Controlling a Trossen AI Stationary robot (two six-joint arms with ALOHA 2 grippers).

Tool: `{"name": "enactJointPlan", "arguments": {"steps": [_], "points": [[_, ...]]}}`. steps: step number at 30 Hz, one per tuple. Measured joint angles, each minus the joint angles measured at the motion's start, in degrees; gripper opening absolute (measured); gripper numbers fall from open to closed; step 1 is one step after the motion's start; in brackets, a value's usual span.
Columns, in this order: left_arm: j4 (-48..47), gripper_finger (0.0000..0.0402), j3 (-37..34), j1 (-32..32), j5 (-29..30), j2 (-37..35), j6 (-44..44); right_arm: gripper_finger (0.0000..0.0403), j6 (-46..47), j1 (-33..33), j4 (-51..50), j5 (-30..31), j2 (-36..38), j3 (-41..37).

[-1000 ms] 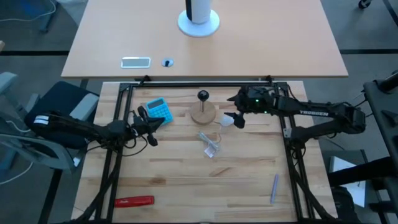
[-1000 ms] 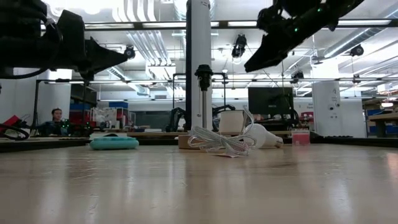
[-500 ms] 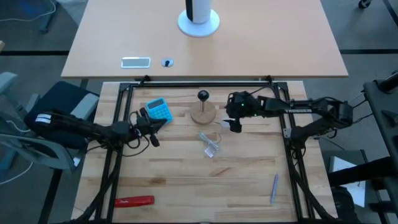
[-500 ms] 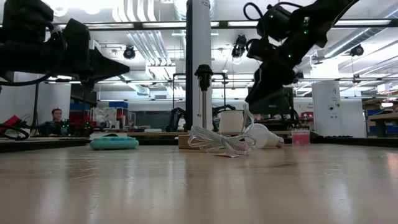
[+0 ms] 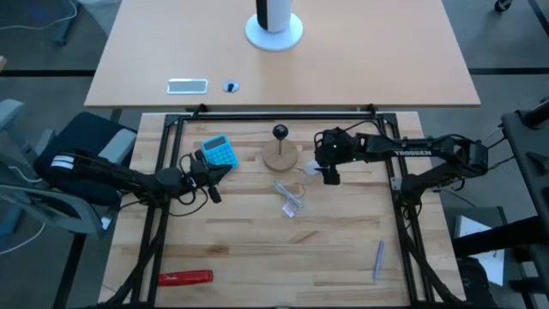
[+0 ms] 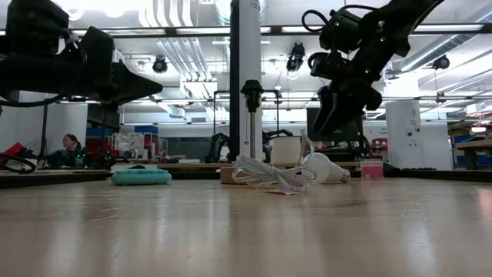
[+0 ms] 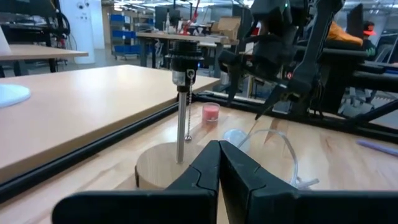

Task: Screw lightbulb
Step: Insert the light bulb into the desk lamp

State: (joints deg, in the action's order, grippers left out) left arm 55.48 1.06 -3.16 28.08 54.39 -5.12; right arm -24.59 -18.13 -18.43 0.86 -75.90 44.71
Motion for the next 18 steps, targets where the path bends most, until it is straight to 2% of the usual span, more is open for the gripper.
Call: {"name": "enactJointPlan", "arguments": {"steps": [6, 14, 18], "points": [[0.83, 0.0, 0.0, 0.0, -0.01, 1.76, -1.25, 0.0273, -2.18, -0.18, -3.23, 5.45, -0.13, 0.0], [10.12, 0.0, 0.0, 0.0, -0.02, 3.56, 0.13, 0.0248, 0.24, -0.16, -5.28, 4.82, -1.2, -0.02], [13.32, 0.0, 0.0, 0.04, -0.02, 3.96, 0.34, 0.0238, 0.54, -0.2, -5.29, 4.72, -4.21, -0.09]]}}
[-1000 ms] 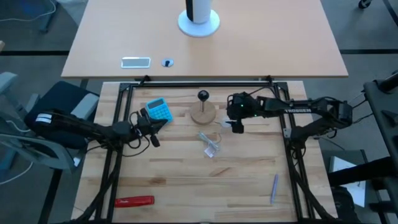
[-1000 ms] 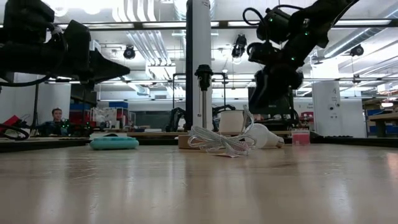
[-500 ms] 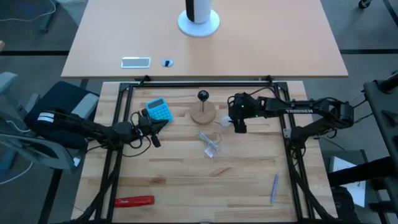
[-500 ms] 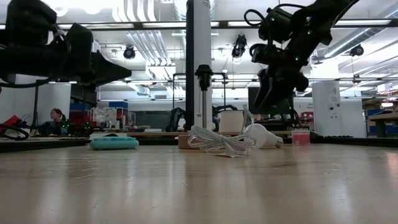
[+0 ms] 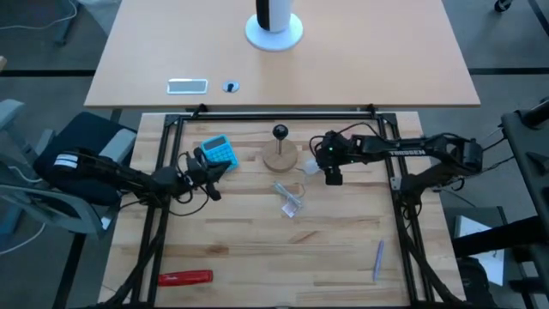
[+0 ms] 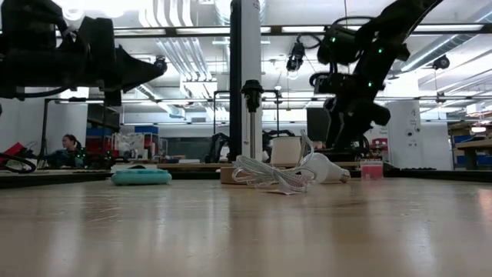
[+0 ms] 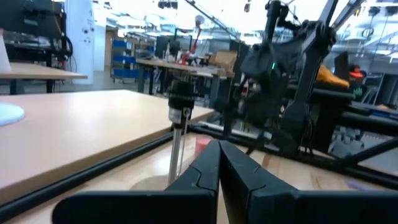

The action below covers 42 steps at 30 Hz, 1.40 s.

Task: Screw lightbulb
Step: Insert the light bulb into the desk lamp

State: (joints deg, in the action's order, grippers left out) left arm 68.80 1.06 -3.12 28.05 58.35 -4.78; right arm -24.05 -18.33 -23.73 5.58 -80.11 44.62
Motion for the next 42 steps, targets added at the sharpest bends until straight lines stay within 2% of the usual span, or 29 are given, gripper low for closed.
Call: {"name": "enactJointPlan", "arguments": {"steps": [16, 20, 24, 27, 28, 34, 37, 42], "points": [[0.17, 0.0, 0.0, -0.02, 0.02, 1.77, 0.2, 0.0241, 0.99, 0.02, 4.77, -0.04, -11.93, 0.07], [0.22, 0.0, 0.0, 0.01, 0.04, 2.0, 0.2, 0.0223, 0.61, 0.07, 5.42, 0.0, -13.14, 0.09], [0.41, 0.0, 0.0, 0.01, 0.07, 1.92, -0.06, 0.0175, 1.87, 0.09, 5.45, -0.22, -13.12, 0.08], [0.82, 0.0, 0.0, 0.01, 0.07, 1.98, -0.27, 0.0122, 2.8, 0.08, 5.57, -0.76, -12.06, -0.14], [0.88, 0.0, 0.0, 0.01, 0.07, 2.0, -0.41, 0.0116, 2.93, 0.04, 5.71, -0.96, -11.63, -0.33], [2.63, 0.0, 0.0, 0.01, -0.02, 1.92, -2.7, 0.0116, 4.27, 0.02, 6.1, -1.59, -6.25, -2.42], [5.16, 0.0, 0.0, 0.01, -0.03, 1.92, -4.95, 0.0116, 6.34, 0.0, 7.66, -4.6, -0.94, -4.29], [6.93, 0.0, 2.08, 0.01, -0.03, 1.98, -4.55, 0.0116, 10.3, 0.0, 26.56, -11.89, 9.1, -9.14]]}}
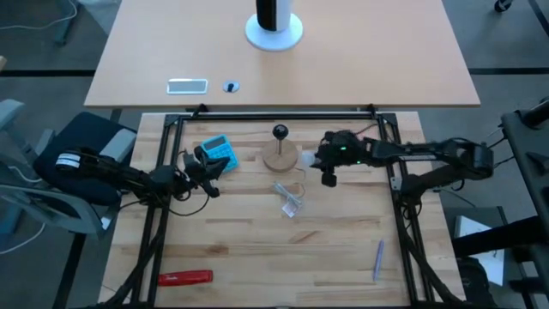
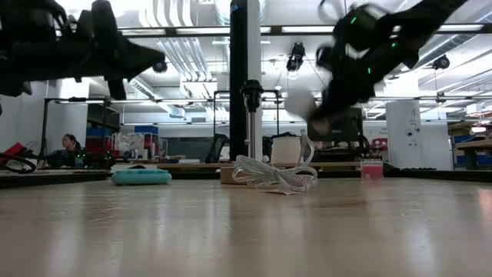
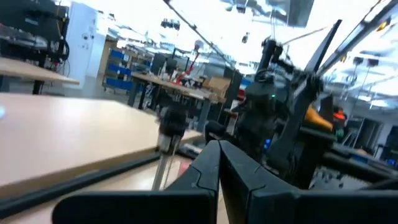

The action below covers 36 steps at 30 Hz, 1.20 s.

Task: Screw lightbulb
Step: Insert the light bulb into the desk lamp

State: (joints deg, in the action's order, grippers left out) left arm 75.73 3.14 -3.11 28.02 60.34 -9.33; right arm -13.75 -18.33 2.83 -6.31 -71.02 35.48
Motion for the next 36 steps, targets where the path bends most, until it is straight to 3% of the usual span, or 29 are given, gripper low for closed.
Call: {"name": "enactJointPlan", "arguments": {"steps": [7, 13, 19, 25, 30, 36], "points": [[-6.8, 0.0, 10.04, 0.0, 0.02, 1.38, 13.01, 0.0116, 1.67, -0.26, 23.75, -2.61, 3.72, -2.98], [-19.67, 0.0, 17.66, 0.02, 4.45, 1.4, 24.57, 0.0116, 3.57, -1.13, 41.97, -3.27, -0.88, -3.05], [-31.6, 0.0, 25.06, 1.08, 4.55, 1.57, 28.68, 0.0116, 9.3, -3.35, 57.86, -4.64, -8.06, -2.41], [-42.79, 0.0, 30.56, 5.73, 3.75, 1.92, 28.82, 0.0116, 13.73, -4.78, 63.55, -4.73, -15.52, 1.41], [-42.26, 0.0, 30.97, 10.63, -5.42, 2.35, 27.5, 0.0116, 15.16, -5.02, 63.89, -4.8, -20.66, 6.01], [-41.99, 0.0, 30.97, 13.61, -6.5, 2.38, 24.36, 0.0116, 17.37, -5.55, 62.15, -5.82, -22.94, 9.15]]}}
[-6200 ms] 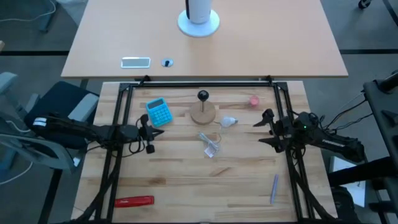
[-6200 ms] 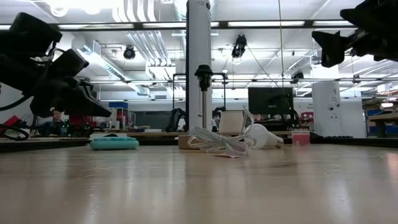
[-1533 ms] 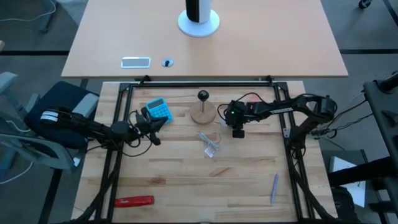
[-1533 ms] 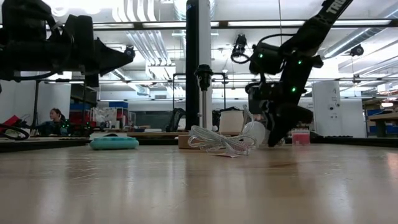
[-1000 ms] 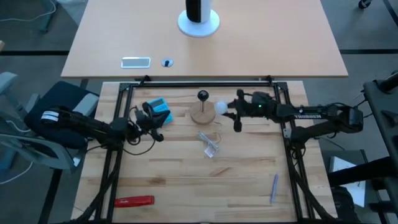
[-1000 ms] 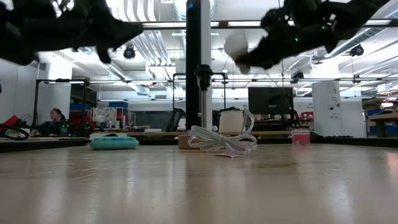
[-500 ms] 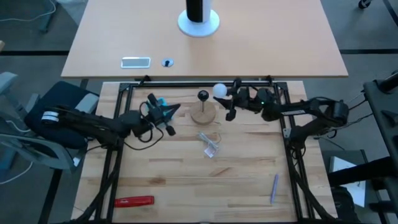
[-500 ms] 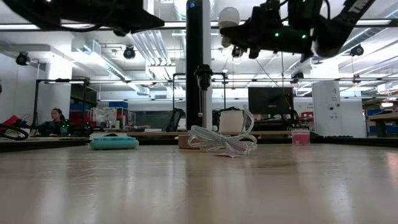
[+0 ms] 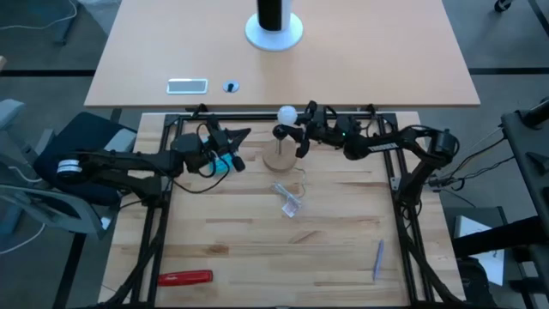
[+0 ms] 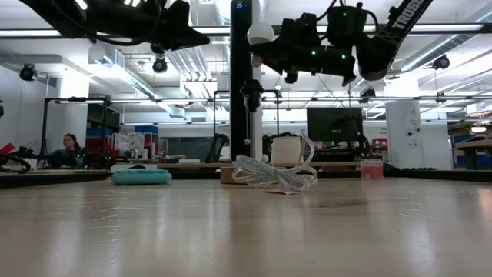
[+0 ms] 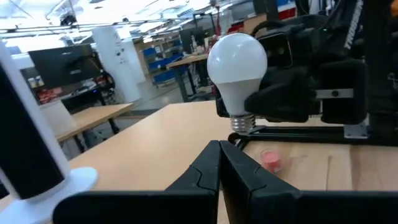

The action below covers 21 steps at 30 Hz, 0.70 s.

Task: Screw lightbulb
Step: Insert the light bulb into the desk lamp

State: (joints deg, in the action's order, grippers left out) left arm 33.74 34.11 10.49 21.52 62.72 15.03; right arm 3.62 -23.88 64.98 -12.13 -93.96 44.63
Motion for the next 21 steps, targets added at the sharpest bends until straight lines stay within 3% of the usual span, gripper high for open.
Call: {"name": "enactJointPlan", "arguments": {"steps": [6, 21], "points": [[1.34, 0.0, 1.64, 0.08, -2.87, 1.05, -0.3, 0.0116, -0.01, -0.49, -4.95, 0.08, 0.1, 1.02], [1.6, 0.0, 16.53, 1.03, -3.04, 13.73, 6.92, 0.0116, 2.62, -0.83, -7.44, 1.91, 0.1, 1.15]]}}
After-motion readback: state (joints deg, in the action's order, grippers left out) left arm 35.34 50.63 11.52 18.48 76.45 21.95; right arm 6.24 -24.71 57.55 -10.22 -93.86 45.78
